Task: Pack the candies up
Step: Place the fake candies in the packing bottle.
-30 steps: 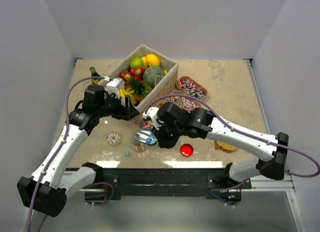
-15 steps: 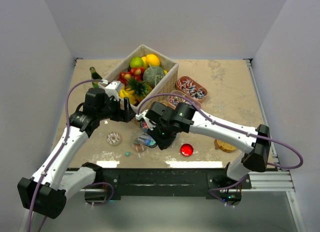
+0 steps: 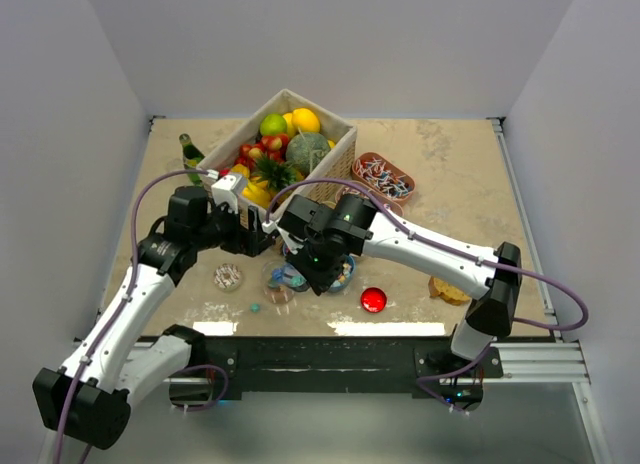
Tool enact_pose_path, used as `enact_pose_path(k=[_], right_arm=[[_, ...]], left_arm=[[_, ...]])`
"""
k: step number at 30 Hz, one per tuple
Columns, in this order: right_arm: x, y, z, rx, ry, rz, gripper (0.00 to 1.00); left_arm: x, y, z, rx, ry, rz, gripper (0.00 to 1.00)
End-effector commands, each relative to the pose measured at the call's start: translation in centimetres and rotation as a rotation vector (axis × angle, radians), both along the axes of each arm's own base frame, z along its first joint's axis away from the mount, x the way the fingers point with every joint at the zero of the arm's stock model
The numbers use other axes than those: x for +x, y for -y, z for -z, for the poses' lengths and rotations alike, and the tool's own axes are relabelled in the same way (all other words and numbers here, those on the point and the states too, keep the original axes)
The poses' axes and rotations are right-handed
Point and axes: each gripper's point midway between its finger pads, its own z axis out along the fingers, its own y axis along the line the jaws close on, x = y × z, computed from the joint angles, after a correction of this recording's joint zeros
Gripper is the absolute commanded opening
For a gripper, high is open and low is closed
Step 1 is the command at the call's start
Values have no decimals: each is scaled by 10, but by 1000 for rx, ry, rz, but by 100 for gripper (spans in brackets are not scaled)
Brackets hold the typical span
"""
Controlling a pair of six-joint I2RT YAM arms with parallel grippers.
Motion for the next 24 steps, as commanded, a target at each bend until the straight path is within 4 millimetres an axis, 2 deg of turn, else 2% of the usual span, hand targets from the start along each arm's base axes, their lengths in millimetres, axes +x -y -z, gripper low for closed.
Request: enact_pose_path(k=[1, 5, 16, 20, 24], right_arm=[[-8, 5, -10, -12, -48, -4, 0], [-10, 5, -11, -15, -61, -1, 0], [-5, 0, -21, -12, -52, 8, 0], [0, 8, -29, -11, -31, 36, 0], [18, 27, -36, -8, 17, 126, 0]], left_arm=[[-8, 13, -21, -73, 111, 100, 83], [-15, 18, -30, -103, 145, 136, 83], [-12, 16, -28, -97, 146, 115, 83], [-4, 11, -27, -73, 140, 74, 83], [5, 6, -20, -50, 102, 17, 83]])
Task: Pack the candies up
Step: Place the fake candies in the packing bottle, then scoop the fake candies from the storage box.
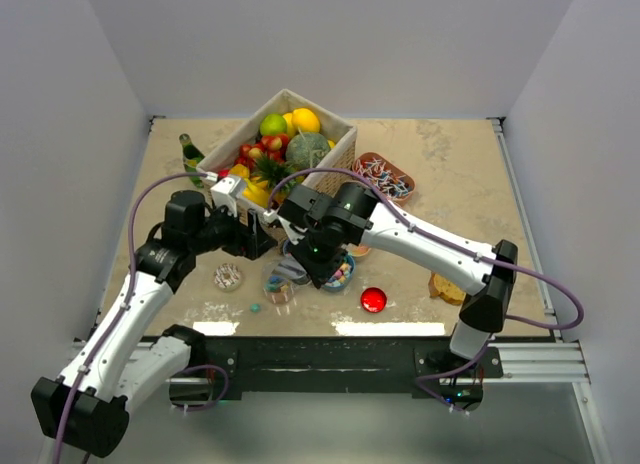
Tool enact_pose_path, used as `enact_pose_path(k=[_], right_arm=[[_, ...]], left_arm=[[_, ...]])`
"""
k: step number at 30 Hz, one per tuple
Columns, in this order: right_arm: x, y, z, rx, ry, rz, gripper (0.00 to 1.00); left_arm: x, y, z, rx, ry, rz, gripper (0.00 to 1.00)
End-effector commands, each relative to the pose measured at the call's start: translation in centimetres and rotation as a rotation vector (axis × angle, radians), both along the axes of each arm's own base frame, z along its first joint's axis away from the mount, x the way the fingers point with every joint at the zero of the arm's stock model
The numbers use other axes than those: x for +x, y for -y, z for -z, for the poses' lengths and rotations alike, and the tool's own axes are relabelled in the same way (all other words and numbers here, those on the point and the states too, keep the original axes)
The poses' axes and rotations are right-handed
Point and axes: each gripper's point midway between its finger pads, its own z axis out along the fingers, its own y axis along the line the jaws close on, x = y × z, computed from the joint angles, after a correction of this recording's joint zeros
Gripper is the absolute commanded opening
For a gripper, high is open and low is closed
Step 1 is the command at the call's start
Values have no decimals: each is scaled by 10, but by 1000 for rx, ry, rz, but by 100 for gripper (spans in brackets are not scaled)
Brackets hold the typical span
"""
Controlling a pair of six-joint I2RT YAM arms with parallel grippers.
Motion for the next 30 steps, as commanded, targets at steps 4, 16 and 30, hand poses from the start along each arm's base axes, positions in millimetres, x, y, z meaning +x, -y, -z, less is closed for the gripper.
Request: enact_pose_path(k=[4, 16, 30], right_arm=[[33, 55, -18, -33, 88, 185, 0], [59, 92, 54, -302, 75, 175, 0], [54, 93, 81, -404, -22, 171, 0]], left_arm=[[25, -4, 3, 27, -25, -89, 83], [48, 3, 18, 48, -82, -90, 83], [64, 8, 25, 62, -128, -93, 82]])
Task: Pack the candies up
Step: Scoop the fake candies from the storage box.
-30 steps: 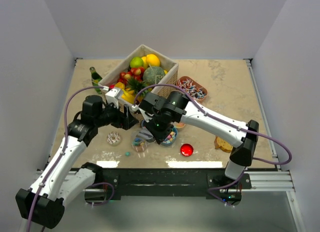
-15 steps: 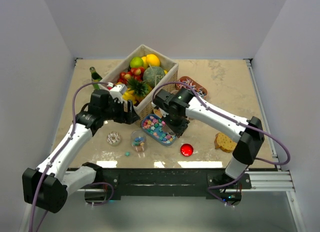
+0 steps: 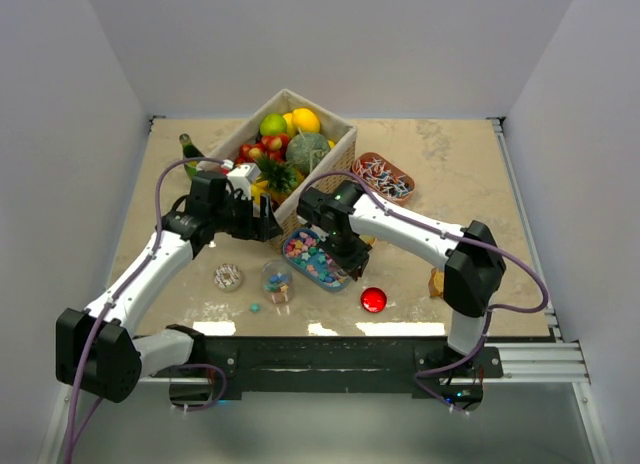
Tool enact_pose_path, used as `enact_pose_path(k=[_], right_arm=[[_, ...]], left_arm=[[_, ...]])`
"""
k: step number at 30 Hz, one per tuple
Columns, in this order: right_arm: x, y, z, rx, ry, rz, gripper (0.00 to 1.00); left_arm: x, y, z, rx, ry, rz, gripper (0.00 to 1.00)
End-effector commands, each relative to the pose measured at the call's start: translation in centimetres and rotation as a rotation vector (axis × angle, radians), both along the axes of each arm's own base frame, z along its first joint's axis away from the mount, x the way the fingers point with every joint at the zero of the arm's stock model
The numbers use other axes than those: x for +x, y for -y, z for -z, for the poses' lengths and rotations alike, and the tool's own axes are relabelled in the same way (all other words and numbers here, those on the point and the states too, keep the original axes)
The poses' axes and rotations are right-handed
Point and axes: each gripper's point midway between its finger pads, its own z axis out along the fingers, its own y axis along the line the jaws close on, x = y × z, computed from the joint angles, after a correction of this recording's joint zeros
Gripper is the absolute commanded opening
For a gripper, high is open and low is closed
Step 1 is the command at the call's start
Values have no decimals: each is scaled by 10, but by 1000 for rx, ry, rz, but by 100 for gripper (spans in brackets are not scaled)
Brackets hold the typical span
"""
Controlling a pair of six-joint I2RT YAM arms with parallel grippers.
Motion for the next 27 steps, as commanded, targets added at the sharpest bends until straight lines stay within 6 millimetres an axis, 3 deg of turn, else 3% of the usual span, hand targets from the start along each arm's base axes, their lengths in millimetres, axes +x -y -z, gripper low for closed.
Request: enact_pose_path(k=[1, 8, 16, 27], right_arm=[[-4, 8, -5, -31, -24, 4, 0], [-5, 18, 9, -74, -40, 21, 0], [38, -16, 24, -33, 42, -57, 0], [67, -34, 38, 6, 119, -123, 0]], left_arm=[[19, 5, -24, -24, 76, -17, 82], [24, 0, -24, -15, 85, -71, 82], [32, -15, -45, 30, 131, -153, 81], [32, -29, -63, 56, 180, -222, 81]])
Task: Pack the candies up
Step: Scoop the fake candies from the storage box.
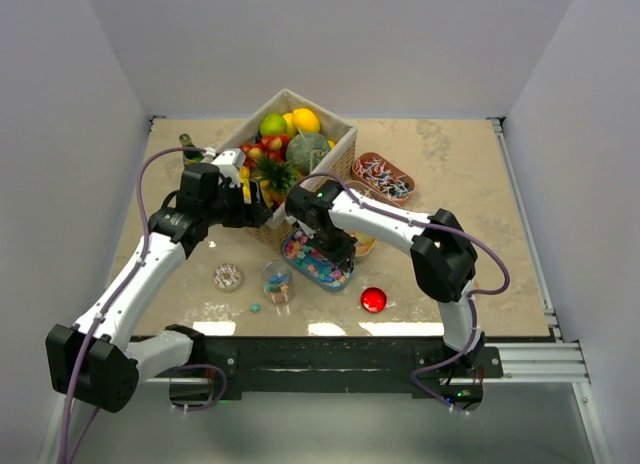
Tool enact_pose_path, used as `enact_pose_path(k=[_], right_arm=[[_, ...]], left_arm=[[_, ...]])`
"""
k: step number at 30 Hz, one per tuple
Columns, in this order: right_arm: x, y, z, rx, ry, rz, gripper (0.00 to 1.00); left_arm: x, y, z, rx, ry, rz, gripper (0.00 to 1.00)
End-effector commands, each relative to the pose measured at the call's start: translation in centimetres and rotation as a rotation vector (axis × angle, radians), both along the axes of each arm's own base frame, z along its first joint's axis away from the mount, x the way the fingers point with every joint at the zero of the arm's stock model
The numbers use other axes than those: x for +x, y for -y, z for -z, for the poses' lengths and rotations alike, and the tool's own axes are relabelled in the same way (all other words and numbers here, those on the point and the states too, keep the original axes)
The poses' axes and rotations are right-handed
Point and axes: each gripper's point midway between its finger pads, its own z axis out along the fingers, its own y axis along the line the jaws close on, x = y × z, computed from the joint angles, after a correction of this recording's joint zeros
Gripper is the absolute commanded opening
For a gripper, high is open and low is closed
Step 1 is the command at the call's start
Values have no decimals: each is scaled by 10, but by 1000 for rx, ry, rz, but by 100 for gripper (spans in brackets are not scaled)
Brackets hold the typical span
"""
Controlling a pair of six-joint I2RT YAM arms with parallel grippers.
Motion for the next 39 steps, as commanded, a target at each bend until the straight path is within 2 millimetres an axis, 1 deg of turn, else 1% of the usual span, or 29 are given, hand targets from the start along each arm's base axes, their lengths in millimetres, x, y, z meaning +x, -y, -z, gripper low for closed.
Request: enact_pose_path(k=[1, 6, 8, 9, 13, 17, 18, 20, 21, 23, 24, 25, 30, 35, 36, 37, 38, 39], right_arm=[[31, -17, -4, 66, 119, -52, 0], [39, -24, 4, 90, 144, -100, 0], [39, -27, 6, 103, 146, -100, 0], [41, -29, 9, 117, 148, -132, 0], [40, -37, 14, 175, 157, -132, 0], [39, -37, 18, 204, 176, -125, 0], [36, -36, 23, 209, 173, -126, 0], [39, -39, 19, 245, 209, -125, 0], [35, -34, 24, 241, 205, -124, 0], [35, -35, 18, 273, 237, -119, 0], [36, -34, 21, 280, 249, -116, 0], [36, -34, 19, 288, 262, -115, 0], [38, -31, 5, 339, 324, -109, 0], [28, -28, 4, 365, 309, -118, 0], [27, -27, -1, 380, 319, -120, 0], [26, -27, -3, 390, 325, -119, 0], [24, -26, 0, 397, 322, -122, 0], [24, -26, -5, 411, 333, -123, 0]], left_arm=[[8, -4, -28, -1, 82, -36, 81], [11, -8, -32, 18, 91, -52, 81], [12, -9, -35, 17, 100, -57, 81], [13, -9, -37, 14, 104, -59, 81], [16, -7, -39, 12, 108, -58, 81], [19, -6, -39, 12, 103, -56, 81], [20, -6, -40, 11, 103, -55, 81], [21, -5, -39, 10, 103, -51, 81], [21, -4, -39, 12, 100, -48, 81], [22, -3, -38, 9, 98, -45, 81], [23, -3, -38, 9, 96, -43, 81], [23, -2, -38, 8, 96, -42, 81], [25, -3, -42, 10, 105, -44, 81], [27, -4, -45, 17, 113, -47, 81], [27, -4, -46, 19, 116, -48, 81], [27, -4, -47, 20, 119, -48, 81], [28, -5, -48, 22, 120, -50, 81], [28, -5, -48, 25, 123, -49, 81]])
